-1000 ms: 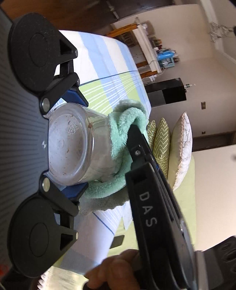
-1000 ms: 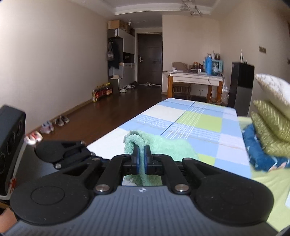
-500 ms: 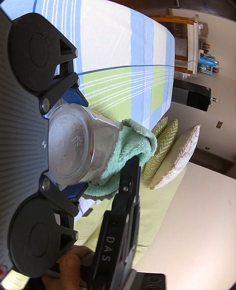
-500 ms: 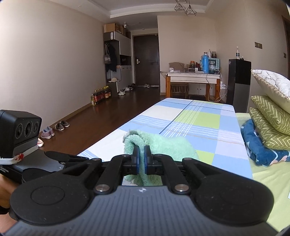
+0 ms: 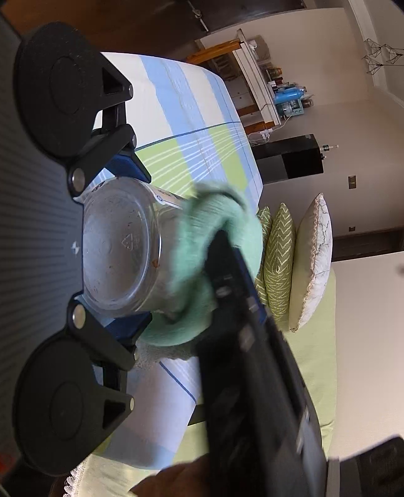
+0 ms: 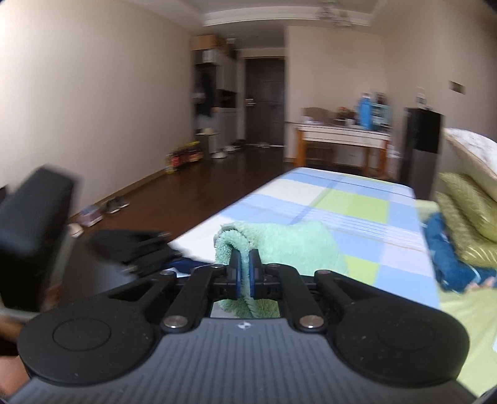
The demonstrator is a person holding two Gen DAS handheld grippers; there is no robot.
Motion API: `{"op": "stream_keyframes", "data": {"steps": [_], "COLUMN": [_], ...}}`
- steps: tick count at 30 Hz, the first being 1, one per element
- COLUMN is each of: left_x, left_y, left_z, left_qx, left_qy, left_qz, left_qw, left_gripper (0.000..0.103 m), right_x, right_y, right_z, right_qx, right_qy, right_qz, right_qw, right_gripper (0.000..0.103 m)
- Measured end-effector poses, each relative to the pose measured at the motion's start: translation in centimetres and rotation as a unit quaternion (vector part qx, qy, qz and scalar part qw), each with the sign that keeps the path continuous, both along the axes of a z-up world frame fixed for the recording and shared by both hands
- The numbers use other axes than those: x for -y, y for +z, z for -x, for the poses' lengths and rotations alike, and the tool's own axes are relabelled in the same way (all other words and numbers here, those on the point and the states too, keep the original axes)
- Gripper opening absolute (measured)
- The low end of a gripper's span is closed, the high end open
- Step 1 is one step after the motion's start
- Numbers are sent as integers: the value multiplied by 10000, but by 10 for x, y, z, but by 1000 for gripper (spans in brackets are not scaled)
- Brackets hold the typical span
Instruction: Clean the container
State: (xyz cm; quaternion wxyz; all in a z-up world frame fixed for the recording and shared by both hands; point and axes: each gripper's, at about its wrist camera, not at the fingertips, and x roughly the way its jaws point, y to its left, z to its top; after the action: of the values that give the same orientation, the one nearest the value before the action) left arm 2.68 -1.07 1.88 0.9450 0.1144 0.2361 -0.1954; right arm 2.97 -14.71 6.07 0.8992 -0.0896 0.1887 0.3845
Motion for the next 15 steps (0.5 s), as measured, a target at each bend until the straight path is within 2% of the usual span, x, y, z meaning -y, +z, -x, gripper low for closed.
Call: {"op": "stream_keyframes", "data": {"steps": [4, 9, 13, 15], "left_x": [2, 5, 0, -8], "left_y": [0, -1, 0, -1], "left_z": [1, -1, -4, -6], "left_qx": [30, 67, -74, -256], "left_qy": [0, 1, 31, 20], "left_qz": [-30, -54, 181, 508], "left_qw": [10000, 10000, 9998, 9984], "left_gripper": [86, 86, 88, 89], "right_x": [-5, 2, 4, 6], "right_y": [2, 1, -1, -2], "right_z": [5, -23, -27, -26], "right_qx": [115, 52, -3, 27], "right_qy": [160, -398, -472, -499], "right_qz": [172, 24, -96, -94], "right_qw": [9997, 9992, 9988, 9987], "right_gripper": [4, 3, 3, 3]}}
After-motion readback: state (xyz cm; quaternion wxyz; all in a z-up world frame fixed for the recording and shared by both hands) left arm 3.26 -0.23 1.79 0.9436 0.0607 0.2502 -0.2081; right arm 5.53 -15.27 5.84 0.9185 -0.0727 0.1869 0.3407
